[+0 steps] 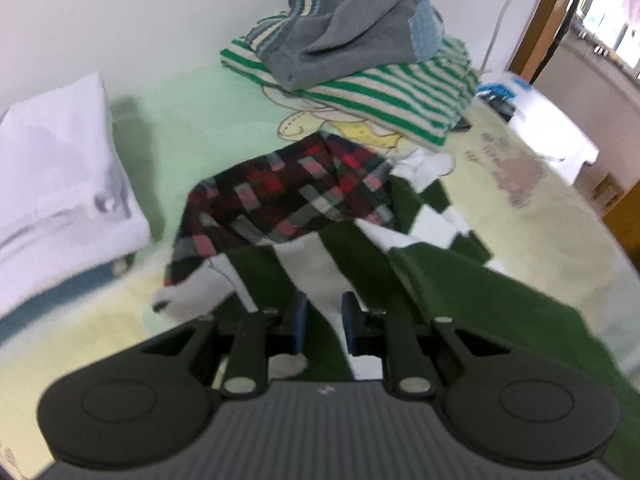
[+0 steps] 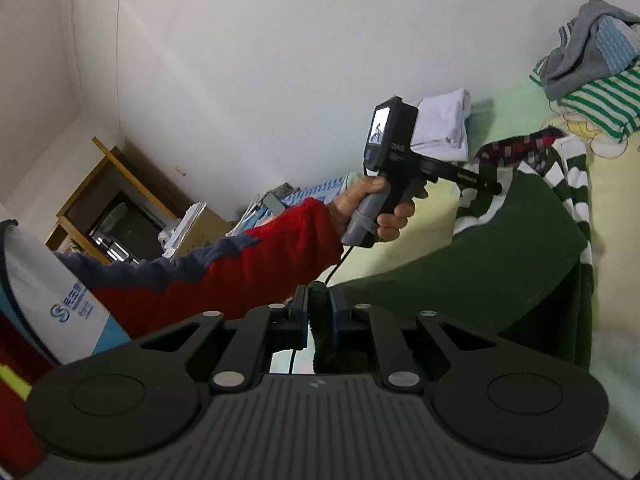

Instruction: Fold clothes

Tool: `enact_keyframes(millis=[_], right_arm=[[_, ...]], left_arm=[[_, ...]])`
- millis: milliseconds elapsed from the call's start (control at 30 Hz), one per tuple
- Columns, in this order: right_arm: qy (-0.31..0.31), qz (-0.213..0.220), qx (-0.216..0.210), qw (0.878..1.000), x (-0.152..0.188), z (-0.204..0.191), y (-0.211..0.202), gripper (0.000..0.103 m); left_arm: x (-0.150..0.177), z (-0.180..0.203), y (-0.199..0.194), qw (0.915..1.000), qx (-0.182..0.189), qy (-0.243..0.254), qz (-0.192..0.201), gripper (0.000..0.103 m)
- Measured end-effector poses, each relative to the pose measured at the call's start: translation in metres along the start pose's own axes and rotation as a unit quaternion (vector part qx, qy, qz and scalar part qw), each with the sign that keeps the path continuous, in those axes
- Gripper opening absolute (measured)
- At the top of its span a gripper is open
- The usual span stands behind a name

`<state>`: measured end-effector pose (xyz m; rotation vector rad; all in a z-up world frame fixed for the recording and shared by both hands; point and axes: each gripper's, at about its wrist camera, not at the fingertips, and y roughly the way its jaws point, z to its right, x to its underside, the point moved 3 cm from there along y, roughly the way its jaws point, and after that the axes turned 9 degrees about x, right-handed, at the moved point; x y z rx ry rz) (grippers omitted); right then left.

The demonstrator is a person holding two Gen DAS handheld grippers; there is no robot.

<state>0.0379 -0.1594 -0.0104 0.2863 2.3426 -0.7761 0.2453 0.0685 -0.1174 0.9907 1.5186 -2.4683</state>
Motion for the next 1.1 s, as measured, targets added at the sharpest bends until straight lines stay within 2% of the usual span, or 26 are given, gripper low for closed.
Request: enact_keyframes(millis=[267,333,400,633,733,833,900,1000,1100], right_arm=[[-0.002,-0.010,0.016,1.000,0.005,0.008,0.009,0.011],[-0.002,-0.012,0.015,1.000,0.008,0.008,0.011,0.011],[-0.001,-0.014,0.013,1.000,0.009,0.008,0.012,0.011],[-0.005,-0.016,0.010,1.000,0.013,0.003,0.008,0.011],[-0.004,-0.014,0.011,1.000,0.014,0.004,0.004,0.011],[-0.005,-0.013,0.017,1.000,0.016,0.004,0.002,0.011],[-0.022,-0.015,0.038,0.999,0.017,0.003,0.003,0.011],[-0.081,-0.025,0.099,0.992,0.022,-0.004,0.009,0.011],[-0.112,-0.047,0.113,0.986,0.029,-0.008,0.017,0.011]], left_arm=[[0.000,0.007,-0.009,0.9980,0.048,-0.037,0.017,0.039],[-0.001,0.009,-0.005,0.9984,0.041,-0.036,0.015,0.048],[-0.002,0.012,0.004,0.9990,0.030,-0.031,0.006,0.051],[-0.006,0.018,0.021,0.9990,0.029,-0.033,-0.001,0.049],[-0.007,0.020,0.022,0.9988,0.035,-0.035,0.000,0.055],[-0.008,0.023,0.024,0.9986,0.039,-0.035,0.002,0.058],[-0.008,0.025,0.025,0.9985,0.041,-0.035,0.002,0.058],[-0.009,0.028,0.027,0.9984,0.045,-0.036,0.003,0.058],[-0.010,0.031,0.029,0.9982,0.048,-0.036,0.004,0.052]])
